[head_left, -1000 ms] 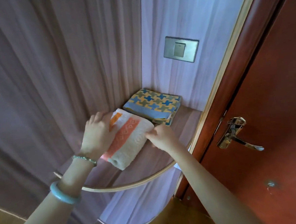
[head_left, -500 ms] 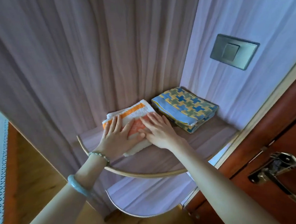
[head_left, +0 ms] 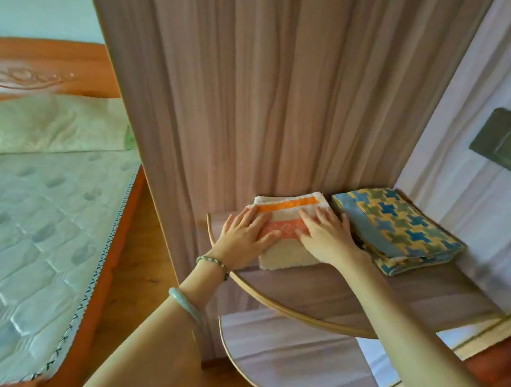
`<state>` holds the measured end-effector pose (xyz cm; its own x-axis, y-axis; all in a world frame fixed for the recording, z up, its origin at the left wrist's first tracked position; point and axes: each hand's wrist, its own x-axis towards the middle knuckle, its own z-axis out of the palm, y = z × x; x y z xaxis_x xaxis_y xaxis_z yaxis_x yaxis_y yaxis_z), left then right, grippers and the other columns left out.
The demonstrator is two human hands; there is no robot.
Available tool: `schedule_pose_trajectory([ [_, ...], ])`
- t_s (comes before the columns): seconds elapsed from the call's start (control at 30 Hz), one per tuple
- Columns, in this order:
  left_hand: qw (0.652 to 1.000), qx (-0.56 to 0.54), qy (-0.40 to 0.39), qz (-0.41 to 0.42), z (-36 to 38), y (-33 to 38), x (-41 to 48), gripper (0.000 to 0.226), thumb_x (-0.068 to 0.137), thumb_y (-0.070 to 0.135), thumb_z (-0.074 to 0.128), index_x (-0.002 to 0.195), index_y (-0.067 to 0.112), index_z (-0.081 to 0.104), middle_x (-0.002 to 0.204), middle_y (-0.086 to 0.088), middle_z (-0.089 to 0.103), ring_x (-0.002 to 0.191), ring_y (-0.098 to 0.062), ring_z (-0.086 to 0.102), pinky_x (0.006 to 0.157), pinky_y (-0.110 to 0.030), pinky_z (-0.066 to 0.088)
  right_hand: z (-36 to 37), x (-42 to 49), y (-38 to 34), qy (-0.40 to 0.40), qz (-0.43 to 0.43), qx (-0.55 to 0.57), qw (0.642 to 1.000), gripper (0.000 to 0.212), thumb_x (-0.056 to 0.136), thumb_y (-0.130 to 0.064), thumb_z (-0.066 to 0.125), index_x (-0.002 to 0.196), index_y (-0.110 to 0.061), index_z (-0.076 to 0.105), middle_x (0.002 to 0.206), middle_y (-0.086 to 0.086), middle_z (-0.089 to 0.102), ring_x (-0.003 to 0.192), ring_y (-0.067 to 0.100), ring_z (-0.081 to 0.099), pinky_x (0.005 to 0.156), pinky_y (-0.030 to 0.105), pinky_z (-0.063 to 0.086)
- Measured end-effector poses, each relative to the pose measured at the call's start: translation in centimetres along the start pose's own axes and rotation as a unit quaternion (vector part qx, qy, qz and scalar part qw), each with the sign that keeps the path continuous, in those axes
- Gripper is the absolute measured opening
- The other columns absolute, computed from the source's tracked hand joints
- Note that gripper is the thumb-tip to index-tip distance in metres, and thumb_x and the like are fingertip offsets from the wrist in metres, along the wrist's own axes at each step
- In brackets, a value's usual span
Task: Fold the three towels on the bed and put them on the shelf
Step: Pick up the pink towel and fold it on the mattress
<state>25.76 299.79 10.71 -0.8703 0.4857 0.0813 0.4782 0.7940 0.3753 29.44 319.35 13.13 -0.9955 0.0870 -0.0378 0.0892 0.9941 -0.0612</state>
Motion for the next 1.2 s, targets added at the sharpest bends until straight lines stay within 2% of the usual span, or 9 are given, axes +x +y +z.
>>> schedule_pose_trajectory([
  [0.1,0.997,-0.020,0.039,-0.057,-2.5,-2.1,-2.8,0.079,0.085,0.072,0.023,0.151,0.027,0.023,0.162,-0.001,0.010,0.149,-0.020,0.003,0.118,-0.037,0.003,-3.4,-1.5,-4.3,0.058,-0.034,-0.055,0.996,0.061,0.094,-0.037,0.043,0.149,-0.022,0.021,0.151,0.011,0.033,0.140,0.030,0.026,0.112,0.050,0.023],
  [0.2,0.988,-0.032,0.083,-0.126,-5.7,-5.7,-8.0,0.065,0.093,0.062,0.034,0.148,0.027,0.029,0.161,0.003,0.013,0.149,-0.021,0.002,0.120,-0.043,0.006,-7.1,-3.7,-12.0,0.081,-0.120,0.023,0.989,0.043,0.093,-0.036,0.045,0.132,-0.019,0.043,0.126,0.007,0.061,0.119,0.030,0.053,0.093,0.040,0.043],
  [0.37,0.947,-0.049,0.208,-0.242,-11.6,-13.7,-19.5,0.058,0.092,0.054,0.042,0.144,0.031,0.033,0.159,0.005,0.017,0.148,-0.018,0.007,0.120,-0.046,0.013,-8.5,-5.6,-24.8,0.050,-0.310,0.166,0.935,0.065,0.094,-0.041,0.051,0.149,-0.031,0.019,0.148,-0.004,0.041,0.132,0.020,0.043,0.100,0.039,0.042],
  [0.53,0.870,-0.050,0.357,-0.336,-17.4,-20.1,-32.6,0.069,0.084,0.051,0.051,0.146,0.027,0.032,0.157,0.000,0.025,0.143,-0.024,0.022,0.116,-0.046,0.019,-5.8,-6.7,-37.7,-0.092,-0.460,0.359,0.807,0.082,0.085,-0.036,0.068,0.147,-0.042,0.015,0.155,-0.015,0.025,0.139,0.007,0.030,0.113,0.031,0.030],
  [0.73,0.790,-0.255,0.477,-0.288,-21.8,-27.1,-45.9,0.088,0.048,0.081,0.070,0.124,0.065,0.029,0.140,0.024,0.037,0.130,-0.008,0.042,0.102,-0.033,0.042,-3.0,-11.0,-52.9,-0.103,-0.515,0.478,0.705,0.093,0.078,-0.023,0.077,0.145,-0.040,0.015,0.152,-0.008,0.030,0.128,0.003,0.042,0.095,0.013,0.041],
  [0.83,0.769,-0.277,0.517,-0.254,-23.4,-29.4,-50.5,0.108,0.042,0.071,0.081,0.132,0.053,0.026,0.136,0.021,0.041,0.118,-0.009,0.057,0.087,-0.026,0.054,-1.9,-12.9,-59.2,-0.105,-0.529,0.507,0.673,0.093,0.078,-0.022,0.078,0.141,-0.045,0.014,0.145,-0.016,0.030,0.121,-0.002,0.046,0.089,0.007,0.044],
  [0.9,0.770,-0.264,0.523,-0.253,-24.2,-30.7,-53.2,0.115,0.043,0.069,0.083,0.138,0.046,0.022,0.139,0.019,0.041,0.115,-0.009,0.061,0.086,-0.026,0.055,-1.1,-14.1,-62.9,-0.119,-0.541,0.508,0.660,0.094,0.077,-0.023,0.078,0.142,-0.044,0.013,0.142,-0.021,0.027,0.117,-0.008,0.045,0.086,0.002,0.042],
  [1.0,0.766,-0.245,0.528,-0.272,-25.5,-32.8,-56.6,0.114,0.046,0.070,0.080,0.140,0.052,0.018,0.142,0.022,0.037,0.119,-0.011,0.059,0.093,-0.034,0.053,0.1,-15.6,-68.2,-0.156,-0.554,0.503,0.644,0.097,0.076,-0.023,0.078,0.146,-0.042,0.013,0.138,-0.030,0.028,0.113,-0.015,0.046,0.084,0.001,0.041],
  [1.2,0.751,-0.204,0.553,-0.298,-26.2,-37.7,-61.7,0.107,0.051,0.069,0.078,0.137,0.065,0.014,0.147,0.020,0.033,0.119,-0.009,0.057,0.093,-0.026,0.052,2.6,-16.2,-77.8,-0.235,-0.564,0.497,0.616,0.097,0.077,-0.018,0.078,0.145,-0.044,0.014,0.131,-0.037,0.029,0.108,-0.022,0.048,0.081,0.004,0.045],
])
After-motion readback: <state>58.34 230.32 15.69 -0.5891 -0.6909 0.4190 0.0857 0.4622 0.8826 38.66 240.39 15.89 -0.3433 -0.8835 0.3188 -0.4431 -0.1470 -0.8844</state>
